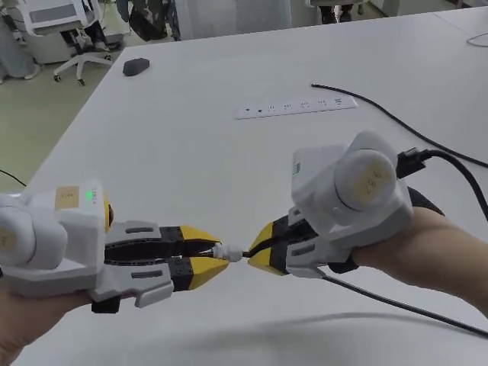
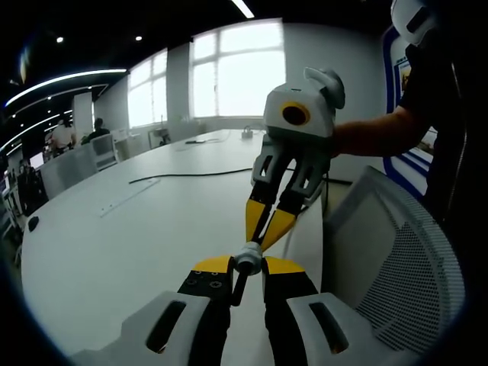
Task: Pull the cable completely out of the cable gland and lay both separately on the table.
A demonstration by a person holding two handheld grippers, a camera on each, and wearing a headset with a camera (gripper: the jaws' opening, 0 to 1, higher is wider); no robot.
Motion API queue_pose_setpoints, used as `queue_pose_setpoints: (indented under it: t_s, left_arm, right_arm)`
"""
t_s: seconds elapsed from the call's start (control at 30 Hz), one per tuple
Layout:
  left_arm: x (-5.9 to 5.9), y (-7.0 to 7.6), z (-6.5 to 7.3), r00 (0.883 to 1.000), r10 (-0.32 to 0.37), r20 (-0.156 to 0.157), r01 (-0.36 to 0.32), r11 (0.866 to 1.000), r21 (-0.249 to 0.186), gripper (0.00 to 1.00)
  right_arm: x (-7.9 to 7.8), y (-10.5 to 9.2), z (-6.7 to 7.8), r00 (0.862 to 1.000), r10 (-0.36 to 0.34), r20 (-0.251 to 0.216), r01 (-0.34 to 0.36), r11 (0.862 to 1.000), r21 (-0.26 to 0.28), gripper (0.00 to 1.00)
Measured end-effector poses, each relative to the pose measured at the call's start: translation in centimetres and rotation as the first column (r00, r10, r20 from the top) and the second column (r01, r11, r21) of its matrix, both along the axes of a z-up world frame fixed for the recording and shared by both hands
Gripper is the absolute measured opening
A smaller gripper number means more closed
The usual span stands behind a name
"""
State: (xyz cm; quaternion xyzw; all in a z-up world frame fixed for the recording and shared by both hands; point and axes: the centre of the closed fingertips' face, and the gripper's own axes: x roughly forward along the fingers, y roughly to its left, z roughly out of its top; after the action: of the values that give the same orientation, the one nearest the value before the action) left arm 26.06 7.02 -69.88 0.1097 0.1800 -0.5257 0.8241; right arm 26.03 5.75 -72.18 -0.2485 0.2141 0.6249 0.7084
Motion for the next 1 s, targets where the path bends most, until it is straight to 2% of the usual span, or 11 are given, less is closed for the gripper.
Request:
queue_pose_setpoints:
  t_s: [0.13,0.23,0.5,0.73,0.77,1.0]
  left_arm:
    - [-0.2,0.3,0.0,1.0,0.005,0.004,-0.005,1.0,-0.005,0.15]
    - [-0.2,1.1,0.2,1.0,0.024,0.002,-0.024,1.0,-0.018,0.15]
    - [-0.4,3.0,0.3,0.998,0.068,0.0,-0.068,0.997,-0.036,0.15]
    - [-0.6,5.6,0.1,0.993,0.12,-0.004,-0.12,0.992,-0.046,0.15]
    - [-0.6,6.1,0.0,0.992,0.129,-0.012,-0.13,0.99,-0.052,0.15]
    - [-0.8,8.8,-0.6,0.986,0.168,-0.018,-0.169,0.983,-0.068,0.15]
  right_arm:
    - [-0.1,0.0,-0.1,1.0,0.0,-0.001,0.0,1.0,-0.009,0.0]
    - [0.0,-0.1,-0.5,1.0,0.004,0.01,-0.004,0.999,-0.035,0.0]
    - [0.1,0.4,-0.9,1.0,0.004,0.0,-0.004,0.999,-0.049,0.0]
    - [0.6,0.7,-1.7,1.0,-0.005,-0.013,0.004,0.997,-0.078,0.0]
    - [0.6,0.9,-1.9,1.0,-0.003,-0.014,0.002,0.996,-0.085,0.0]
    - [1.0,2.5,-2.0,1.0,-0.006,-0.026,0.003,0.995,-0.102,0.0]
